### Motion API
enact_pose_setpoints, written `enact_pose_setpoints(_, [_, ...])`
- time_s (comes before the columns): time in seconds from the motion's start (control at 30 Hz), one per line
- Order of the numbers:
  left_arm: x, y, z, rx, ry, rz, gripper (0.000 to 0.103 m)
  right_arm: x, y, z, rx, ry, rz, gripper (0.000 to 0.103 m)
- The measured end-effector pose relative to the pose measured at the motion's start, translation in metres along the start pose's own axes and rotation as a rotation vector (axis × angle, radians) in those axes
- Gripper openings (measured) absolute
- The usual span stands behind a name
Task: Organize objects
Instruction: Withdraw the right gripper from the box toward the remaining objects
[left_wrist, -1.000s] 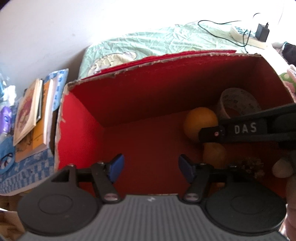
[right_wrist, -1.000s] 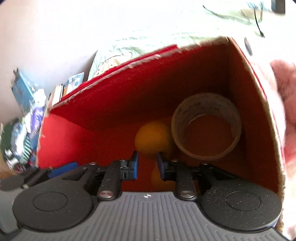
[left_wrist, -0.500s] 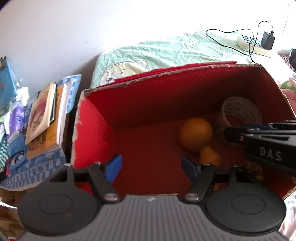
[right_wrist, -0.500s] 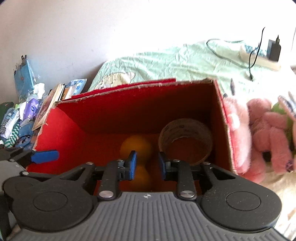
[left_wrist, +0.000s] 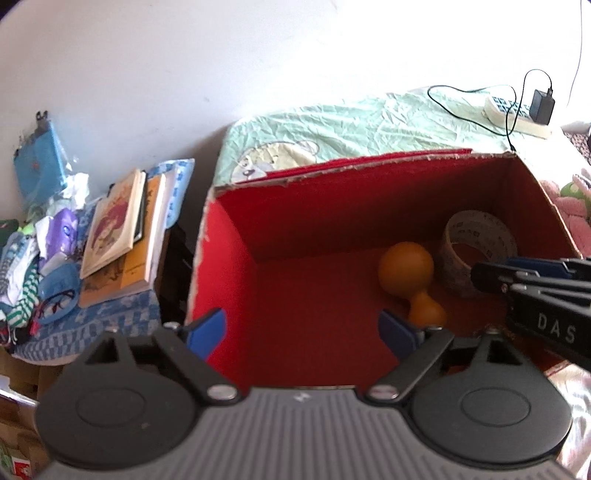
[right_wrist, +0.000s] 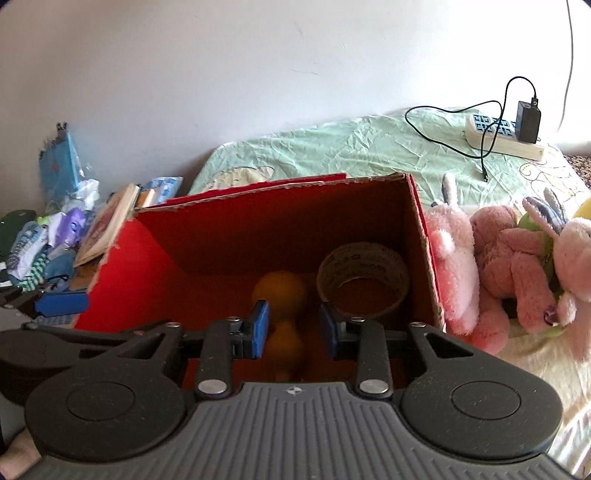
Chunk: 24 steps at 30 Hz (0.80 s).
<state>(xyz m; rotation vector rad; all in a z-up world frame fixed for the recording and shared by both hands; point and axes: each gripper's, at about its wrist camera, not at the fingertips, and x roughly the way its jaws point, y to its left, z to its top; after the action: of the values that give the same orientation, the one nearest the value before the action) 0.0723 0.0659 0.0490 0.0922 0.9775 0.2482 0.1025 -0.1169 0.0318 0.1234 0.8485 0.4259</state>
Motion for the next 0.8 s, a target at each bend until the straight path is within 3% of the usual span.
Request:
enact_pose_setpoints(0.2, [-0.015,0.007,-0.008,-0.035,-0.013,0.022,0.099,-0.015,0.003,-0.01,0.02,-0.031,0.018,0.034])
enact_pose_setpoints(0.8, [-0.06,0.033,-0.04,-0.117,-0.054,0.062,0.099,-0.056,0.021,-0.037,0.08,-0.075,0.101,0.034])
